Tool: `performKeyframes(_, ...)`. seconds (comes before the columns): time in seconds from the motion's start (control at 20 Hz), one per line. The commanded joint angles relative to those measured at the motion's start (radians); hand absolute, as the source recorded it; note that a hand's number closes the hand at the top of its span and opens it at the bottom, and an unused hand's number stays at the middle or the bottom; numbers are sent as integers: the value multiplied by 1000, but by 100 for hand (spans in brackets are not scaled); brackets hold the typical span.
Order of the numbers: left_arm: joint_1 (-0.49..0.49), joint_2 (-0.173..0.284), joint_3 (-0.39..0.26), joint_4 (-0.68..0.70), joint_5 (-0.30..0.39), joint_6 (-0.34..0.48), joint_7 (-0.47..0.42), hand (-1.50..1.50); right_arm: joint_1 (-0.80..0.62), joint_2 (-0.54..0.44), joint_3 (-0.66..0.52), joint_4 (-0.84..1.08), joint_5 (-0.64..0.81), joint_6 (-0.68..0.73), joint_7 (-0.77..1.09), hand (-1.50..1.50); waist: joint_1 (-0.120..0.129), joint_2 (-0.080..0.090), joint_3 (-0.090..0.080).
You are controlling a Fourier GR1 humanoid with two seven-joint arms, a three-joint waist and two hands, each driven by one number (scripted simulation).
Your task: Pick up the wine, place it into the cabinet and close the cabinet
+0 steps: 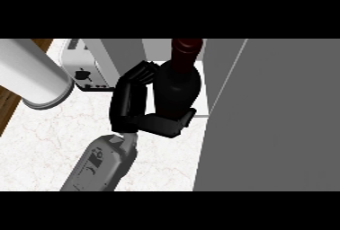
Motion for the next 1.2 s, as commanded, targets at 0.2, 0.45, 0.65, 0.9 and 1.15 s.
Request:
performKeyframes(0.2, -159, 0, 19, 149, 35, 82, 6, 150, -22, -14, -38, -94, -120, 17, 76, -150, -3, 2, -1)
performKeyframes(0.45, -228, 0, -9, 257, -40, 140, -43, 150, -20, -11, -87, -42, -150, 33, 24, -150, -6, 3, 0)
performKeyframes(0.65, -234, 0, 35, 331, -81, 93, -96, 150, -18, -15, -96, -46, -142, 31, 42, -150, -1, 3, 0)
performKeyframes(0.9, -306, 0, 19, 441, -44, 126, -129, 150, -32, 12, -30, -24, -104, 33, 20, -150, -3, 4, -1)
performKeyframes(1.15, -232, 0, 2, 501, 3, 87, -242, 150, -40, -19, -112, -39, -167, 45, 57, -150, -2, 3, -1)
